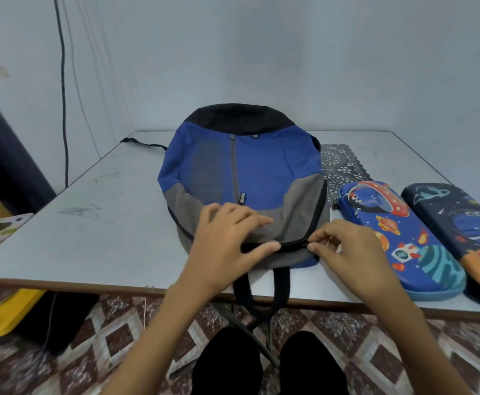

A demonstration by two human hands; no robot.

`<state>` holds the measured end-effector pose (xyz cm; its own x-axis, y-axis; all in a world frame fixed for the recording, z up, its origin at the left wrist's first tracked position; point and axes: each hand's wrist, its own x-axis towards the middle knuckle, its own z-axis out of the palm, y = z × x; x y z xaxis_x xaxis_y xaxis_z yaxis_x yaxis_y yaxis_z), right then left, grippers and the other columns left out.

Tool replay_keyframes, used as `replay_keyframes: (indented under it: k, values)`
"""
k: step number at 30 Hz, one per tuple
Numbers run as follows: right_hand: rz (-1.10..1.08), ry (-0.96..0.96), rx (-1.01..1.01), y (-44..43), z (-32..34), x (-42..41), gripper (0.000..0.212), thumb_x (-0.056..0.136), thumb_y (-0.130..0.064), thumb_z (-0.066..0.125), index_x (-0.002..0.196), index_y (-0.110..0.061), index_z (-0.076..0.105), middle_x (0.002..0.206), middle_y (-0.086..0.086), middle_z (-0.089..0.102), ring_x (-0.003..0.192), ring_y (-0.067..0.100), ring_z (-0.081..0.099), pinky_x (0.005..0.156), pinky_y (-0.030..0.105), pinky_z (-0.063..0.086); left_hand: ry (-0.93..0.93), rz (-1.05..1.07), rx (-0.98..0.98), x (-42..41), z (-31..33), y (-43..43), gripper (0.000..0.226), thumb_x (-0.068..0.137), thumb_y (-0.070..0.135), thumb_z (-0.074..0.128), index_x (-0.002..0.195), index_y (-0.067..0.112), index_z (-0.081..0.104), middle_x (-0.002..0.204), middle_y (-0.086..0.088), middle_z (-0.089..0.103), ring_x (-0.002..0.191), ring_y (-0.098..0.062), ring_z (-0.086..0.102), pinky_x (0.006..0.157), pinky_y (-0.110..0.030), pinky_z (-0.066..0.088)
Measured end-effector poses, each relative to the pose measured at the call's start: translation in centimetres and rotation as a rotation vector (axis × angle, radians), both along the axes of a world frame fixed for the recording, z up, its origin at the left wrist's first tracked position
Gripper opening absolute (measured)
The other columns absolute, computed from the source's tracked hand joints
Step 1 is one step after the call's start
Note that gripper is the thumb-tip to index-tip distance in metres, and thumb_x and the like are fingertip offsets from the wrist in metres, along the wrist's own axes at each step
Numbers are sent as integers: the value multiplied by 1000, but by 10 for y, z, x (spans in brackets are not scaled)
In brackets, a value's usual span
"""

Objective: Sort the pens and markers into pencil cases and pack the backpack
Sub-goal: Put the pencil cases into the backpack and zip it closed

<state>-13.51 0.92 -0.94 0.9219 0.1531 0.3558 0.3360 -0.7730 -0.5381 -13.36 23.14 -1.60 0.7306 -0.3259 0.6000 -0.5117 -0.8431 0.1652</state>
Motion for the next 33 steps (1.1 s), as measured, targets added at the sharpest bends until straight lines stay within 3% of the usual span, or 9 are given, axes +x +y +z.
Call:
replay_keyframes:
  k: [5, 8, 11, 15, 18, 23, 27, 30, 33]
  values:
    - [-51, 71, -131, 0, 7, -1, 5, 84, -21, 71, 82, -25, 71, 76, -13, 61, 64, -3, 45, 57, 15, 30, 49, -103, 140, 18, -6, -17, 41, 87, 58, 43, 97, 33, 74, 88, 14, 67, 87, -13, 60, 80, -30, 20]
    - [-85, 106, -259, 1, 13, 1, 8, 84, -28, 70, 78, -34, 68, 79, -14, 64, 71, 3, 52, 59, 28, 34, -22, -122, 123, 15, -8, -24, 33, 88, 49, 47, 84, 32, 75, 80, 13, 66, 76, -14, 59, 79, -31, 24]
    - [-134, 94, -444, -1, 25, 18, 3, 79, -24, 71, 80, -27, 71, 85, -6, 69, 86, 20, 63, 57, 28, 37, -84, -148, 115, 8, -11, -26, 29, 91, 44, 51, 85, 30, 75, 80, 13, 66, 73, -13, 58, 81, -32, 28]
    - [-228, 13, -608, -7, 43, 64, 9, 78, -15, 64, 85, -17, 70, 81, 6, 65, 82, 31, 61, 62, 30, 38, -108, -153, 90, 3, -10, -22, 28, 94, 43, 52, 87, 28, 74, 82, 13, 65, 75, -11, 56, 83, -32, 32]
    - [-298, 20, -658, -8, 54, 100, 15, 80, -6, 60, 91, -11, 68, 69, 3, 48, 78, 30, 53, 67, 30, 29, -87, -157, 87, 0, -8, -24, 28, 94, 43, 53, 87, 27, 74, 82, 13, 64, 75, -11, 55, 84, -32, 33]
    - [-304, 0, -717, -12, 52, 133, 16, 82, -1, 60, 95, -7, 65, 80, 6, 55, 81, 28, 54, 67, 29, 30, -23, -188, 43, -6, -6, -24, 27, 93, 43, 55, 87, 27, 75, 81, 14, 64, 75, -8, 55, 83, -33, 35]
    - [-157, -70, -814, -11, 45, 136, 14, 83, 0, 53, 88, -11, 61, 92, 13, 62, 87, 31, 59, 60, 28, 32, 110, -262, 25, -10, 6, -10, 32, 96, 47, 47, 102, 29, 72, 97, 18, 65, 90, -3, 59, 89, -36, 37]
    - [116, -72, -703, -22, 40, 138, 48, 77, 1, 55, 120, -19, 62, 116, 9, 61, 106, 31, 56, 81, 37, 46, 167, -291, -64, -1, 23, 30, 37, 96, 28, 41, 125, 27, 63, 118, 14, 65, 112, -8, 58, 96, -35, 38]
    - [363, 19, -658, -29, 42, 130, 67, 81, 2, 59, 140, -28, 48, 143, 3, 44, 130, 24, 41, 101, 35, 38, 155, -95, -10, 25, 29, 95, 67, 66, 5, 42, 129, 19, 60, 128, -1, 62, 117, -23, 57, 98, -40, 41]
